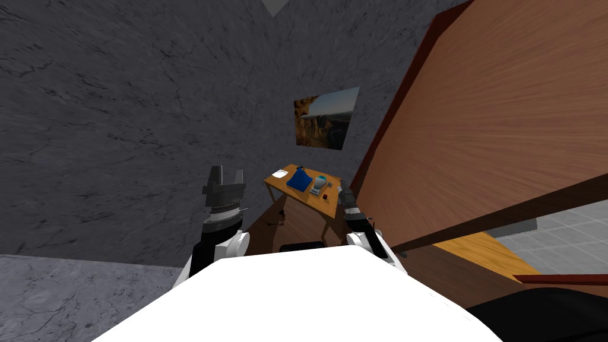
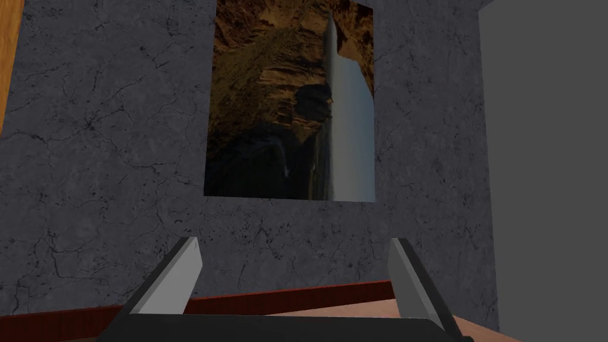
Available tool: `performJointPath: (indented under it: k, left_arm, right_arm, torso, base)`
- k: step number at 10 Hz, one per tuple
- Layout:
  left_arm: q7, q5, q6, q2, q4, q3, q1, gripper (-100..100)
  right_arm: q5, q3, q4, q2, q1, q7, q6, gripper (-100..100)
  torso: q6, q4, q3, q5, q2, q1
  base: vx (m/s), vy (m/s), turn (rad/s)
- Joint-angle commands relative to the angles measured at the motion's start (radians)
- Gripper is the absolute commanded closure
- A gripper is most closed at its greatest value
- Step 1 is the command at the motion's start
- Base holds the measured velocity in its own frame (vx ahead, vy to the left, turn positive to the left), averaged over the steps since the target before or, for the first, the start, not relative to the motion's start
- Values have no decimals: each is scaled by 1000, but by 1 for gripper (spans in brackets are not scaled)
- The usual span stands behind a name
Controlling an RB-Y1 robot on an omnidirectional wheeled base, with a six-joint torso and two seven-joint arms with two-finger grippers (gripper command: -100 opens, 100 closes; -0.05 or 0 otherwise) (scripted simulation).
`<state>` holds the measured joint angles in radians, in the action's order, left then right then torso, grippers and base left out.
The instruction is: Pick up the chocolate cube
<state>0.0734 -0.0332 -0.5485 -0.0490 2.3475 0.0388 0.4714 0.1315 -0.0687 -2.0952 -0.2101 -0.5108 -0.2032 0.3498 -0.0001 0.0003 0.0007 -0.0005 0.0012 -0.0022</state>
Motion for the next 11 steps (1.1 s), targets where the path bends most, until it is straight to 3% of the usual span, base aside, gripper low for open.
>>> performJointPath:
  k: [1,4,5,6,7,8,9,10,11]
  left_arm:
    - [0,0,0,0,0,0,0,0]
    - [0,0,0,0,0,0,0,0]
    - [0,0,0,0,0,0,0,0]
    - [0,0,0,0,0,0,0,0]
    - [0,0,0,0,0,0,0,0]
    - [0,0,0,0,0,0,0,0]
    - [0,0,0,0,0,0,0,0]
    - [0,0,0,0,0,0,0,0]
    - [0,0,0,0,0,0,0,0]
  right_arm:
    - [5,1,13,-20,-1,-33,-8,-100]
    - [18,-6,64,-85,-10,-115,-25,-100]
    - [18,-6,64,-85,-10,-121,-25,-100]
    - [25,-10,92,-119,-15,-162,-34,-100]
    - [25,-10,92,-119,-15,-168,-34,-100]
    - [34,-16,122,-155,-21,-208,-45,-100]
    - [34,-16,122,-155,-21,-216,-45,-100]
    - [43,-22,154,-191,-27,-259,-57,-100]
    - [43,-22,154,-191,-27,-264,-57,-100]
  torso:
    - [0,0,0,0,0,0]
    - [0,0,0,0,-1,1]
    - [0,0,0,0,-1,1]
    - [0,0,0,0,-1,1]
    - [0,0,-1,0,-1,1]
    - [0,0,-1,0,-1,1]
    - [0,0,-1,0,-1,1]
    - [0,0,-1,0,-2,1]
    - [0,0,-1,0,-2,1]
  base:
    - [-13,-23,19]
    - [-11,-16,51]
    - [-7,-15,34]
    - [-6,-12,74]
    - [-4,-13,41]
    - [1,-14,91]
    - [2,-13,39]
    - [5,-12,89]
    - [4,-13,51]
